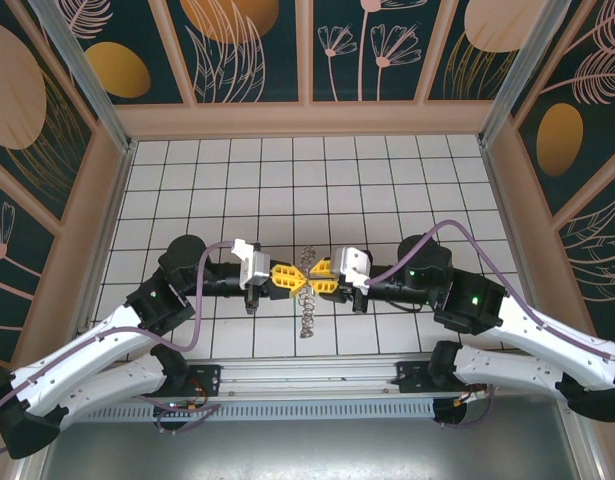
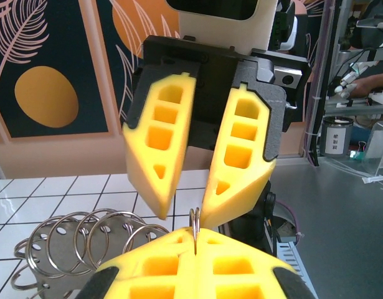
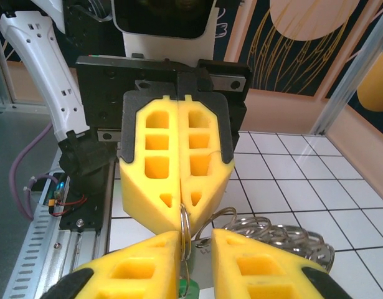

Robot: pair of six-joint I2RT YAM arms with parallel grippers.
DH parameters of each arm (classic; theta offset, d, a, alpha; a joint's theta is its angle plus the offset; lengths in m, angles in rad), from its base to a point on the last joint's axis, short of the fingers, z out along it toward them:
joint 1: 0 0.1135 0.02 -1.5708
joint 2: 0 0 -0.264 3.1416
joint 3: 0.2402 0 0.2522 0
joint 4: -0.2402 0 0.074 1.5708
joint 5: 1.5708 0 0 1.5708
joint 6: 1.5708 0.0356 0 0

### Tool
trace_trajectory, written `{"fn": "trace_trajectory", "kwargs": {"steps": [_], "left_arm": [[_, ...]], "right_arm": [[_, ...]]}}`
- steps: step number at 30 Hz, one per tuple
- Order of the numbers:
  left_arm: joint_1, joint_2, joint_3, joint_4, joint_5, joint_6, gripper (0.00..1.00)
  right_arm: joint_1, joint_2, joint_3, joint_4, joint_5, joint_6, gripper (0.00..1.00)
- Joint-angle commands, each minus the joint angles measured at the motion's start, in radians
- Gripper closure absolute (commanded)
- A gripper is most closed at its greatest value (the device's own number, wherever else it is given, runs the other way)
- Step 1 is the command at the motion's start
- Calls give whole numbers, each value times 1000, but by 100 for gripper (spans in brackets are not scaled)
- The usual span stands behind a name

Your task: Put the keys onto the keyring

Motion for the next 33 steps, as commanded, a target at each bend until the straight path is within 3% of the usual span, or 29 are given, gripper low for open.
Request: {"fn": "trace_trajectory", "kwargs": {"steps": [1,11,20,24,29,33], "left_arm": [[-4,-18,21,55,21,-3,100],[-5,-33,9,107,37,-40,100],[-4,-7,16,80,32,-29,100],[-5,12,57,-40,2,22,100],[-5,34,155,-294,-140,129,79],[-5,65,209,-414,-210,181,74]], "right_arm": [[6,4,-10,36,-21,8,82],[7,6,-17,33,-36,11,81],[5,-4,-15,40,-47,-9,100],[4,-11,-6,26,-20,-16,100],[4,-6,31,-45,72,-19,100],[4,38,74,-122,109,-28,100]]}}
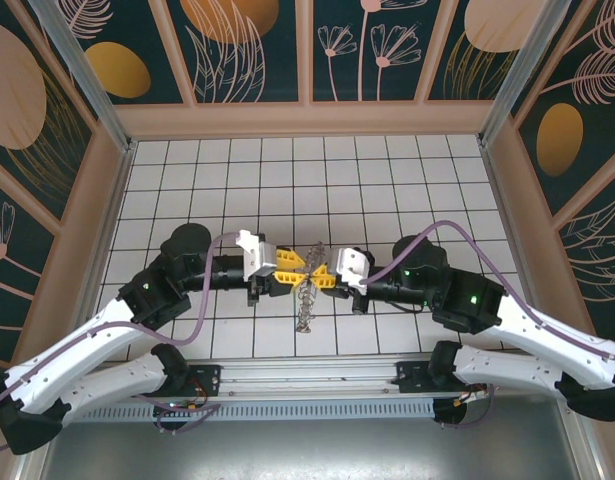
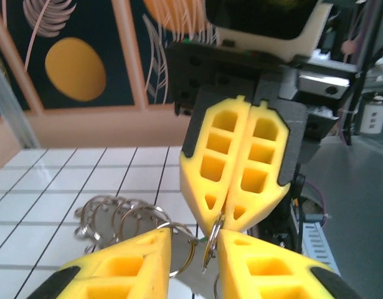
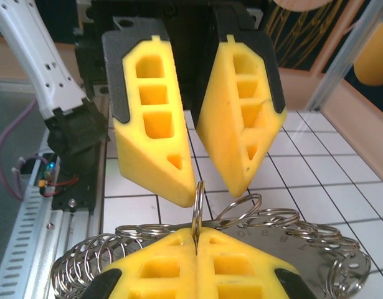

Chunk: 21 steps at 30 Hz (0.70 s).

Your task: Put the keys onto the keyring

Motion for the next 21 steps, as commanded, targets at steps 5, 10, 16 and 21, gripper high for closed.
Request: {"fn": "trace_trajectory", "kwargs": {"steps": [5,10,16,21], "left_arm": [[-3,63,75,-206,-103,107,74],[-4,78,75,-202,-85,116,81],[-4,83,75,-190,-52,114,100],[-4,44,35,-93,2,62,100]], "right_arm": [[3,54,90,-76,50,-36,100],[2,73,102,-99,51,-38,100],[1,96,106,-115,59,-36,100],[-3,96,93,-103,57,-31,100]]}}
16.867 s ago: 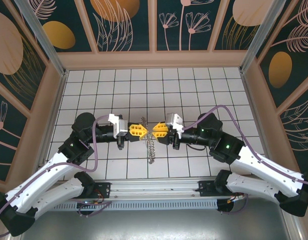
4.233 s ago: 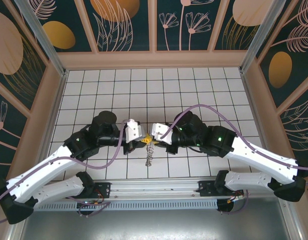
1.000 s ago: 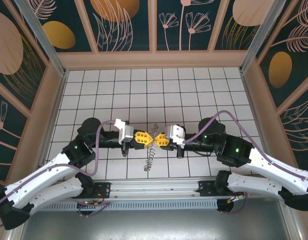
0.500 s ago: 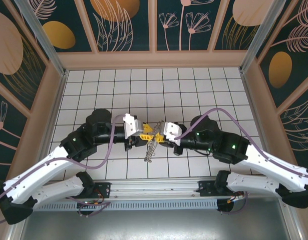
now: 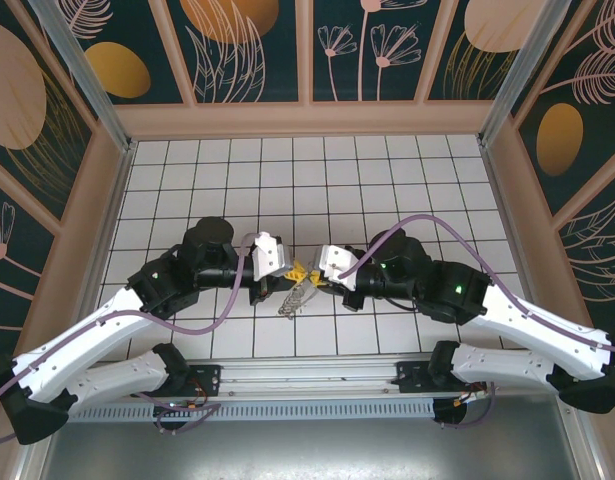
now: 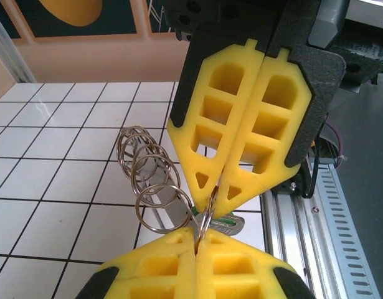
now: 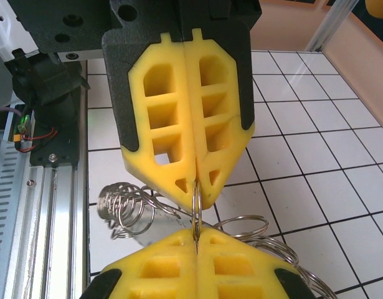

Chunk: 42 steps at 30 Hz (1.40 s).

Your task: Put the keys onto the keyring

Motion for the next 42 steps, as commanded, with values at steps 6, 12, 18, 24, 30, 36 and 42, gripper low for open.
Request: {"fn": "trace_trajectory", "kwargs": {"steps": [6,12,18,24,30,36,42], "left_arm": [[-2,-109,-150,383,136,-185,100],[-2,-135,-220,583,181,-271,100],[-2,-146,-265,717,220,-342,100],[-2,-149,-297,781,229,-386,100],[-1,-131,-231,603,187,-312,100],[-1,-56,-81,264,110,-150,90],[-2,-20,-37,187,96,-96,94]], "right_arm": [[-2,-59,-42,129,-90,2,93],[-4,-111,-80,192,-139,9,84],[-3,-108,-82,202,-155,9,84],[-4,-125,-98,235,-158,4,92],[-5,-147,-93,231,-96,-2,100],[-8,-63,-12,107,-29,-21,100],[-8,-5,28,60,-50,-42,100]]}}
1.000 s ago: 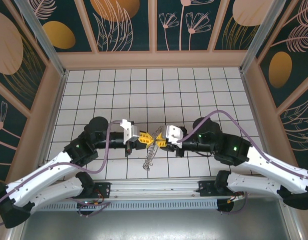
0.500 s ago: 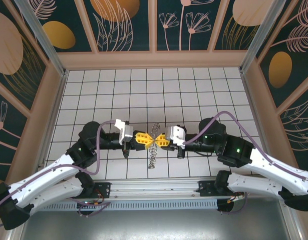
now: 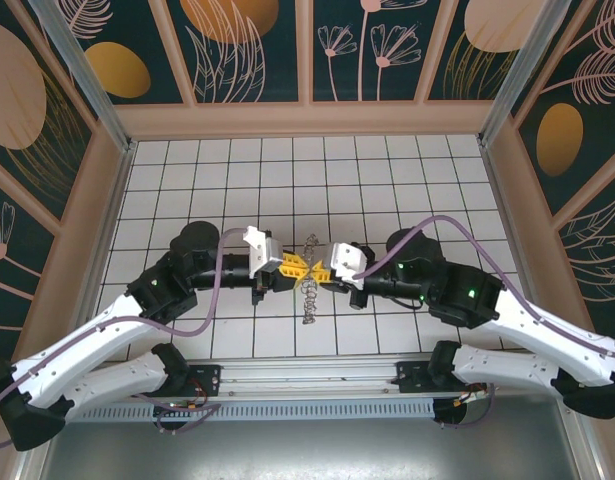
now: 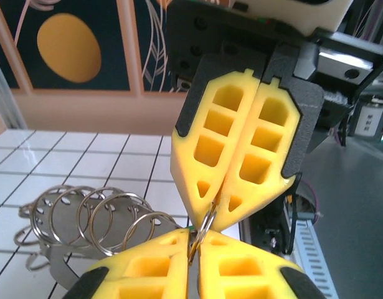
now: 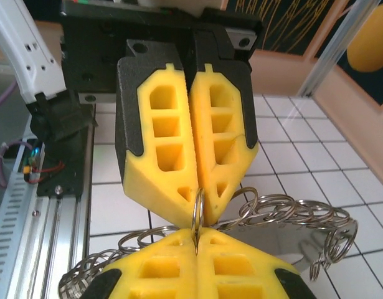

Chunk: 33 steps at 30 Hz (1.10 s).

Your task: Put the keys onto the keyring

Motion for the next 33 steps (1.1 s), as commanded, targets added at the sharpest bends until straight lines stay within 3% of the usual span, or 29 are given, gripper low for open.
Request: {"fn": "trace_trajectory", "kwargs": {"steps": [1,6,12,18,26,30,33], "left_arm": [[-10,26,46,-53,13,65,97],[-10,16,28,-31,18,61,100],[-10,-51,-59,166,74,-44,100],[-9,-91,-147,405,150,-169,100],[-9,-96,-212,590,202,-273,100],[-10,-104,-231,652,225,-310,100],[-10,-101,-237,656,231,-321,100]], "right_arm": [[2,36,38,-14,-3,-25,100],[2,42,46,-22,-6,-34,100],[1,7,-13,44,-18,3,100],[0,-59,-78,143,-72,38,87],[-1,-82,-109,202,-123,61,83],[-2,-91,-119,218,-116,65,86],[-2,-91,-111,219,-105,56,99]]}}
